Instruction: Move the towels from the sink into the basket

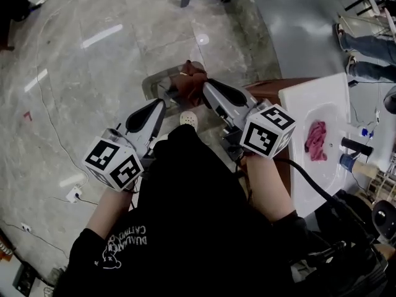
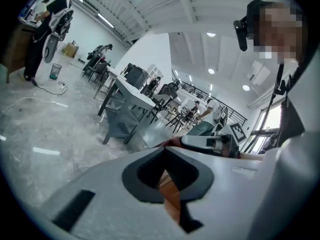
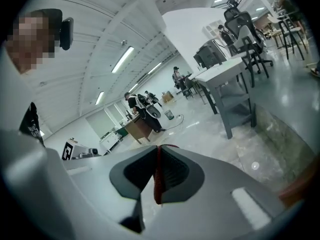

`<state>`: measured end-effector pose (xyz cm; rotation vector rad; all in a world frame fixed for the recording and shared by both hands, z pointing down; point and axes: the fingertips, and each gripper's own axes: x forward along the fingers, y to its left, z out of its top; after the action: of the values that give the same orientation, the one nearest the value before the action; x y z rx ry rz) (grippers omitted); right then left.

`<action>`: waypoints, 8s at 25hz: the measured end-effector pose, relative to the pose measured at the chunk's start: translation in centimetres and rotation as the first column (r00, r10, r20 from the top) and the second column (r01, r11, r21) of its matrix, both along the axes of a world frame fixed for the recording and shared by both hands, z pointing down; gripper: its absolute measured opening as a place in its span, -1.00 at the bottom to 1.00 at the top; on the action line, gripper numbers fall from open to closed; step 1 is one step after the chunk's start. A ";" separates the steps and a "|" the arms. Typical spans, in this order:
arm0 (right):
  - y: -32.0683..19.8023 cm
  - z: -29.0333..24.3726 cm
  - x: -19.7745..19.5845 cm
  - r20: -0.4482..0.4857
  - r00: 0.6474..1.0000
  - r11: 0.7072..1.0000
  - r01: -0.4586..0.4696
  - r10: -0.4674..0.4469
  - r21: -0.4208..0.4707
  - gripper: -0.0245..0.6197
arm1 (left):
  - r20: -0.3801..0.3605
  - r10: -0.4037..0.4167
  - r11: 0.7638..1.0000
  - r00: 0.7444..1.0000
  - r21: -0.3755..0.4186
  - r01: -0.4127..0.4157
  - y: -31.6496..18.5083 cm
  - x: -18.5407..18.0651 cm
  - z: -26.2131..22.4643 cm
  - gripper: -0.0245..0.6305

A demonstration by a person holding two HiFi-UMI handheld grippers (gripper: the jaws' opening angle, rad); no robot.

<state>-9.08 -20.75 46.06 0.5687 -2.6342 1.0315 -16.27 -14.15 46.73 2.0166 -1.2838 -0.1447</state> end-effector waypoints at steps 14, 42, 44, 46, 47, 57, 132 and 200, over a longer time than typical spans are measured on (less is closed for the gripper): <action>-6.6 19.8 -0.1 -0.126 0.989 0.966 0.046 -0.080 -0.252 -0.82 | 0.005 -0.096 0.977 0.995 -0.193 0.095 -5.6 -0.7 16.9 -0.91; -5.1 52.6 -1.0 -0.345 0.881 0.856 0.118 -0.324 -0.503 -0.83 | -0.026 -0.290 0.894 0.957 -0.364 0.261 -5.3 -3.4 41.3 -0.91; -5.1 54.7 -0.8 -0.373 0.869 0.867 0.114 -0.323 -0.486 -0.83 | -0.028 -0.291 0.897 0.956 -0.355 0.263 -5.2 -3.2 42.8 -0.91; -5.1 56.9 -0.5 -0.415 0.850 0.877 0.105 -0.324 -0.469 -0.83 | -0.028 -0.283 0.905 0.959 -0.340 0.257 -5.2 -3.1 44.1 -0.91; -5.1 58.0 -0.3 -0.440 0.837 0.881 0.098 -0.325 -0.464 -0.83 | -0.029 -0.278 0.909 0.960 -0.332 0.253 -5.2 -3.2 44.8 -0.91; -3.2 65.4 -0.1 -0.507 0.783 0.862 0.073 -0.361 -0.501 -0.83 | 0.008 -0.242 0.928 0.970 -0.291 0.234 -4.0 -4.5 49.7 -0.91; 13.2 -26.8 5.0 0.161 0.983 0.861 -0.157 0.089 0.483 -0.91 | 0.197 0.069 0.734 0.978 0.653 -0.184 11.1 5.2 -30.8 -0.91; 8.6 2.1 63.5 -0.265 0.741 0.787 -0.580 0.617 0.212 -0.91 | 0.262 0.548 0.780 0.795 0.183 -0.598 6.2 57.2 -9.4 -0.91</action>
<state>54.46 -12.18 48.18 1.5537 -2.2532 0.8298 40.95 -7.92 37.29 2.6162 -0.7155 0.1963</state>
